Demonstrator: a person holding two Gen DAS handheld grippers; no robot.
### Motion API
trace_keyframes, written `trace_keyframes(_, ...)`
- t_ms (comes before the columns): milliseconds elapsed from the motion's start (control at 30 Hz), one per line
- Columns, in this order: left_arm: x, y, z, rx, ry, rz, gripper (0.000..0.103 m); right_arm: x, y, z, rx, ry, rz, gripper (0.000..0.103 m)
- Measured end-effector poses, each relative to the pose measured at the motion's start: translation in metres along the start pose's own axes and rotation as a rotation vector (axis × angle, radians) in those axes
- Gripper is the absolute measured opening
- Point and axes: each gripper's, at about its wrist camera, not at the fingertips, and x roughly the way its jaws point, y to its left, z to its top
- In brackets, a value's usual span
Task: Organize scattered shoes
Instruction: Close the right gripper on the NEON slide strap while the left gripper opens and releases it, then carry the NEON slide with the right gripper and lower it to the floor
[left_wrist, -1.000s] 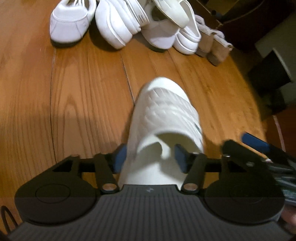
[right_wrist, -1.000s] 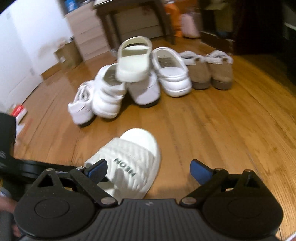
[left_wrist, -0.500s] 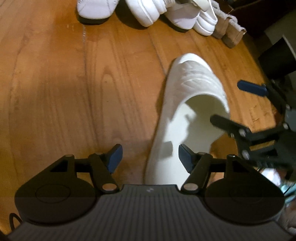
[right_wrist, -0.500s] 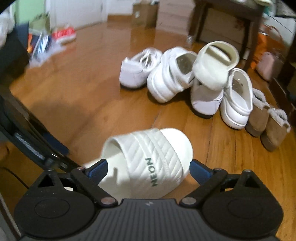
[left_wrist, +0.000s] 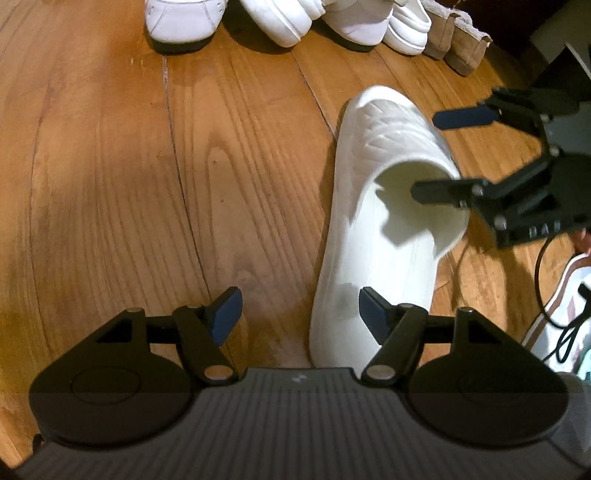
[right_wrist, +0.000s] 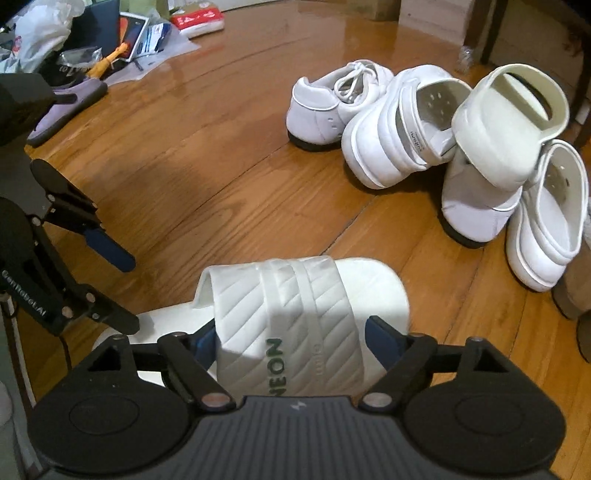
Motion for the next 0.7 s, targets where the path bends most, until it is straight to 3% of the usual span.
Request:
trace_keyframes(200,0.002,-0.009,0.001,0.007,-0.004,-0.010,0.069,0.022,-0.012,0.004,0.067,0.052,0.050,0.084)
trace_keyframes(367,0.003,-0.021,0.006,0.012,-0.009,-0.026,0.069,0.020,-0.019,-0.003,0.281,0.019,0.001,0.082)
trace_keyframes(433,0.000,-0.027,0.008,0.018,-0.027,-0.025,0.070,0.014,-0.023,-0.010,0.393,0.017,-0.046,0.082)
trace_keyframes(533,-0.006,-0.038,0.013,0.029,-0.070,-0.038,0.070,-0.007,-0.035,-0.035,0.670,0.004,-0.139,0.082)
trace_keyframes(600,-0.011,-0.052,0.018,0.050,-0.105,-0.054,0.070,-0.041,-0.035,-0.065,0.850,-0.068,-0.245,0.082)
trace_keyframes(633,-0.014,-0.059,0.020,0.062,-0.122,-0.061,0.070,-0.046,-0.036,-0.071,0.876,-0.078,-0.258,0.082)
trace_keyframes(700,-0.015,-0.072,0.023,0.085,-0.137,-0.074,0.070,-0.074,-0.040,-0.111,1.085,-0.136,-0.328,0.082)
